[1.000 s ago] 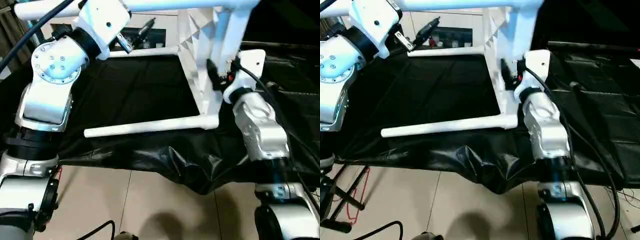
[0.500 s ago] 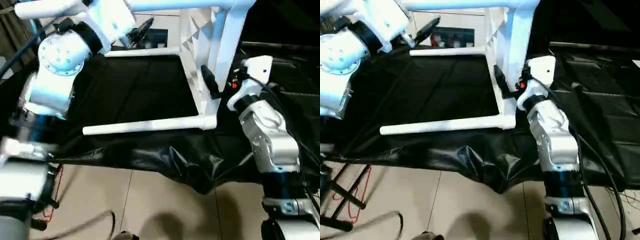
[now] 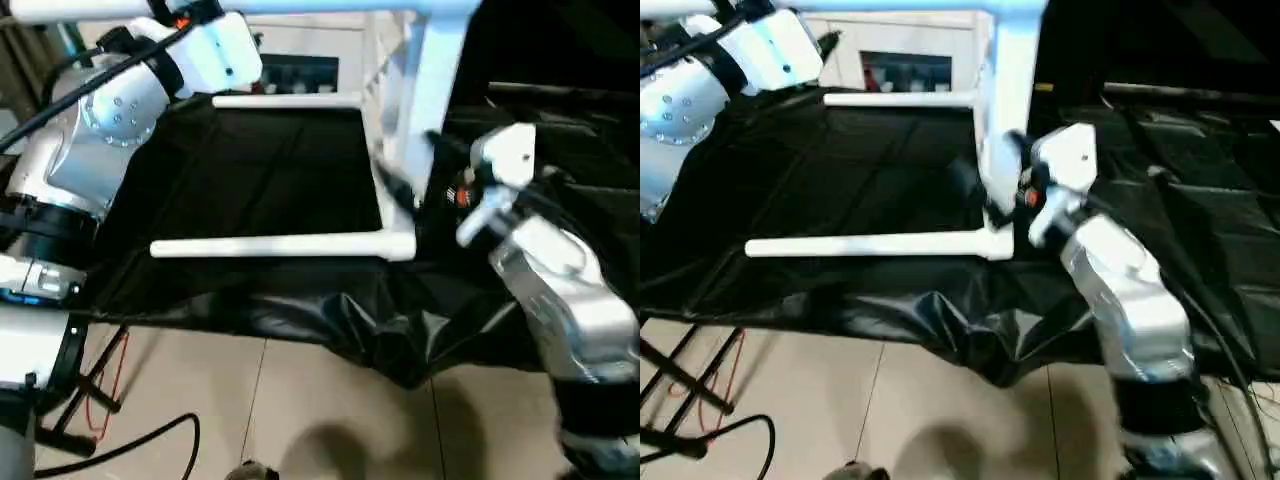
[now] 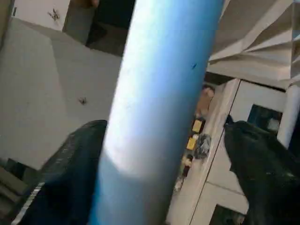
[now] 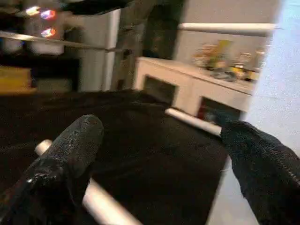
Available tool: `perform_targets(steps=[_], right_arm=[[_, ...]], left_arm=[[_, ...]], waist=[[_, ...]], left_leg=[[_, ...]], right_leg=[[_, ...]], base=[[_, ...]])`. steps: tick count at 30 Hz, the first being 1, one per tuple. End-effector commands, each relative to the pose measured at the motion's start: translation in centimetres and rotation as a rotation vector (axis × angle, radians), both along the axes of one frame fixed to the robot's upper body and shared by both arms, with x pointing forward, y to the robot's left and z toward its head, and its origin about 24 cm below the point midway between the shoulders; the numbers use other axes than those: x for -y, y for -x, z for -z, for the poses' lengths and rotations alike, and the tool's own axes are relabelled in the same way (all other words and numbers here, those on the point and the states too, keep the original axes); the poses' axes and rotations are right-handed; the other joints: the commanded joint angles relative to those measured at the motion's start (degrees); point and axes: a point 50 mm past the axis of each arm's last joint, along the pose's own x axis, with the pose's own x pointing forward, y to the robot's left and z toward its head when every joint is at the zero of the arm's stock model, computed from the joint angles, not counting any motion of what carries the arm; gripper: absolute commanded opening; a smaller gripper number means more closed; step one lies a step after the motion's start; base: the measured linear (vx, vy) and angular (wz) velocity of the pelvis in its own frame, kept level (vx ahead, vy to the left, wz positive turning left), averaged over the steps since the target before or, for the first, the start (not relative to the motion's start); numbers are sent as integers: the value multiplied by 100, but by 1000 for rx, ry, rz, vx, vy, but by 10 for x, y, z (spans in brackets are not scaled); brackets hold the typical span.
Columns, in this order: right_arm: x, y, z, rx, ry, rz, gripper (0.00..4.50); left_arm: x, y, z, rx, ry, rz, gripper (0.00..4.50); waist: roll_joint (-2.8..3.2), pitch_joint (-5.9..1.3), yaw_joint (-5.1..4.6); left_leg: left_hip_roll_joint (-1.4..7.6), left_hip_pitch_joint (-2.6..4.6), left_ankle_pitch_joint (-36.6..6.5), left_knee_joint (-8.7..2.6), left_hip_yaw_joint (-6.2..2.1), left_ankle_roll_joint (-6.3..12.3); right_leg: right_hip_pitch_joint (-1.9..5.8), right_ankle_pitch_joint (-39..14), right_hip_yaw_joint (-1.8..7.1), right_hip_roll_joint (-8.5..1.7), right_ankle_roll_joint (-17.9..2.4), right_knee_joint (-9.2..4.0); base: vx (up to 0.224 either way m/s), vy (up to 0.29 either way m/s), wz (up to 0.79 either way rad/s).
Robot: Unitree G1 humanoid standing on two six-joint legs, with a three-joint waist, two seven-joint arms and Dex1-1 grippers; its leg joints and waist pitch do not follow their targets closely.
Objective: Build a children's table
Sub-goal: Flip table
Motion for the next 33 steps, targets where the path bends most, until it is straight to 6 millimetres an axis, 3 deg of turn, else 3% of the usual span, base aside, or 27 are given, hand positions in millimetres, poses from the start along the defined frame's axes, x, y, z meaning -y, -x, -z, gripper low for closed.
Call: perform_targets(steps=[1,8,11,15,21,23,26,28,33], right_arm=[[-3,8,-4,-7,4,-80,450],[-16,17,-2,-41,-28,-164,450],[-28,26,3,-96,-75,-285,450],[-32,30,6,-109,-81,-313,450],[-34,27,5,-113,-129,-308,450],[-36,23,10,-120,-144,-272,450],[-37,20,15,-119,-128,-230,450],[-36,18,18,-120,-124,-191,450],[-32,16,17,-114,-122,-161,450]], left_arm=[[-2,-1,0,-12,-10,-7,388],[0,-2,2,-17,-6,1,322],[0,-3,1,-15,-6,-10,297],[-1,-4,1,-26,-11,-23,267],[-1,-6,0,-61,1,-19,230],[1,-9,9,-243,72,15,211],[2,-11,12,-348,181,30,204],[4,-16,7,-404,366,29,202],[0,-22,-2,-398,520,-9,202]], waist=[[19,-359,29],[33,-350,66],[41,-350,73],[31,-350,94],[25,-333,112],[68,-335,133],[114,-326,147],[88,-331,183],[101,-336,305]], left_leg=[[298,278,-1375,-404,-208,-251],[303,279,-1531,-427,-225,-367],[301,278,-1596,-430,-233,-368],[305,268,-1531,-439,-235,-386],[303,272,-1713,-459,-246,-428],[301,279,-1744,-466,-251,-484],[297,293,-1896,-476,-242,-595],[281,285,-1755,-448,-221,-496],[276,211,-1257,-406,-214,-158]], right_leg=[[116,-1,145,-334,-992,-424],[77,-207,143,-344,-1011,-429],[79,-285,145,-355,-1014,-439],[78,-163,140,-351,-980,-425],[51,-548,149,-376,-949,-464],[34,-592,148,-381,-962,-455],[13,-597,154,-375,-1008,-463],[35,-584,162,-393,-1035,-463],[73,-895,164,-417,-918,-495]], base=[[0,0,0],[0,0,0],[0,0,0],[0,0,0],[0,0,0],[0,0,0],[0,0,0],[0,0,0],[0,0,0]])
